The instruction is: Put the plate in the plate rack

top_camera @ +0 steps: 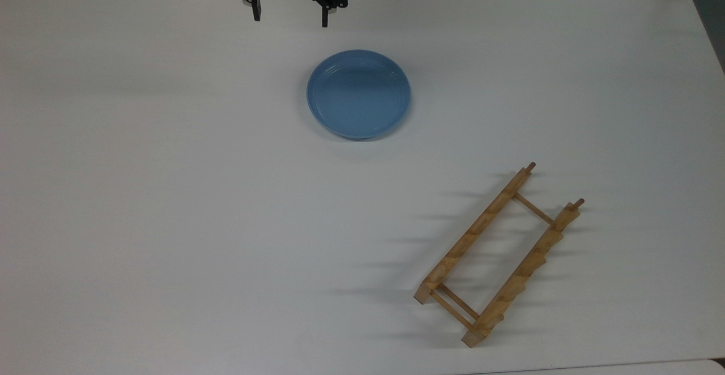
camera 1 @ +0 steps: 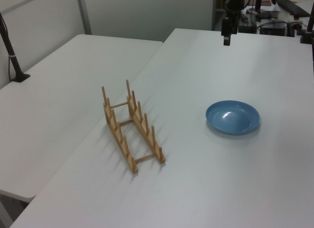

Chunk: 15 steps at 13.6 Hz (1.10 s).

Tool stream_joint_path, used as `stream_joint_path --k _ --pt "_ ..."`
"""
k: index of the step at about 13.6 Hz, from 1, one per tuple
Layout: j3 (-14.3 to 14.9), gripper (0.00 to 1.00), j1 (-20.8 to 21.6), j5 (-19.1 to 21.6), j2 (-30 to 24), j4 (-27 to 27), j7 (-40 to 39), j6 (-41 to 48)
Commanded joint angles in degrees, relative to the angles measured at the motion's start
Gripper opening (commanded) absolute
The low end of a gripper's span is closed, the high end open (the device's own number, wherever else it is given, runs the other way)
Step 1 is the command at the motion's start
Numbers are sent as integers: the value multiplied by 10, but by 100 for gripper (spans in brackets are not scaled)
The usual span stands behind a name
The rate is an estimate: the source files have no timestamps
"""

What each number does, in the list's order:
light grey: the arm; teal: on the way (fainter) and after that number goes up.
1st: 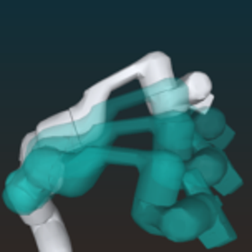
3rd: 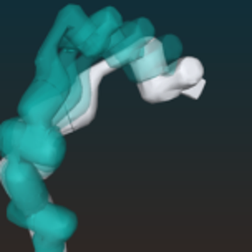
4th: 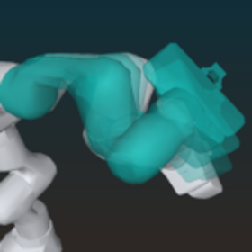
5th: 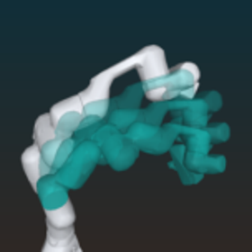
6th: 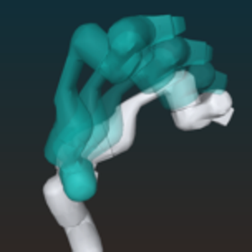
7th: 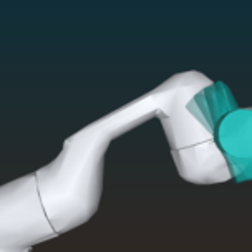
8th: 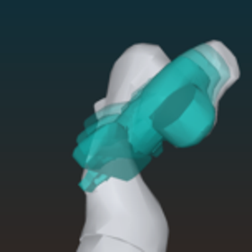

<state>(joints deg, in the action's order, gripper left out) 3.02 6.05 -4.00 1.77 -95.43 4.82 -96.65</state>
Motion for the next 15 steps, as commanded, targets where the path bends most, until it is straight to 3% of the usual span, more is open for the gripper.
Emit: stream_joint_path --k 1,8,13,15 --pt "0 100 -2 -3 -17 -13 1 8" --pt "0 100 -2 -4 -12 -17 -21 6" --pt "1 100 -10 -9 27 -29 -179 -9" --pt "0 100 -9 -12 56 -49 -253 -58"
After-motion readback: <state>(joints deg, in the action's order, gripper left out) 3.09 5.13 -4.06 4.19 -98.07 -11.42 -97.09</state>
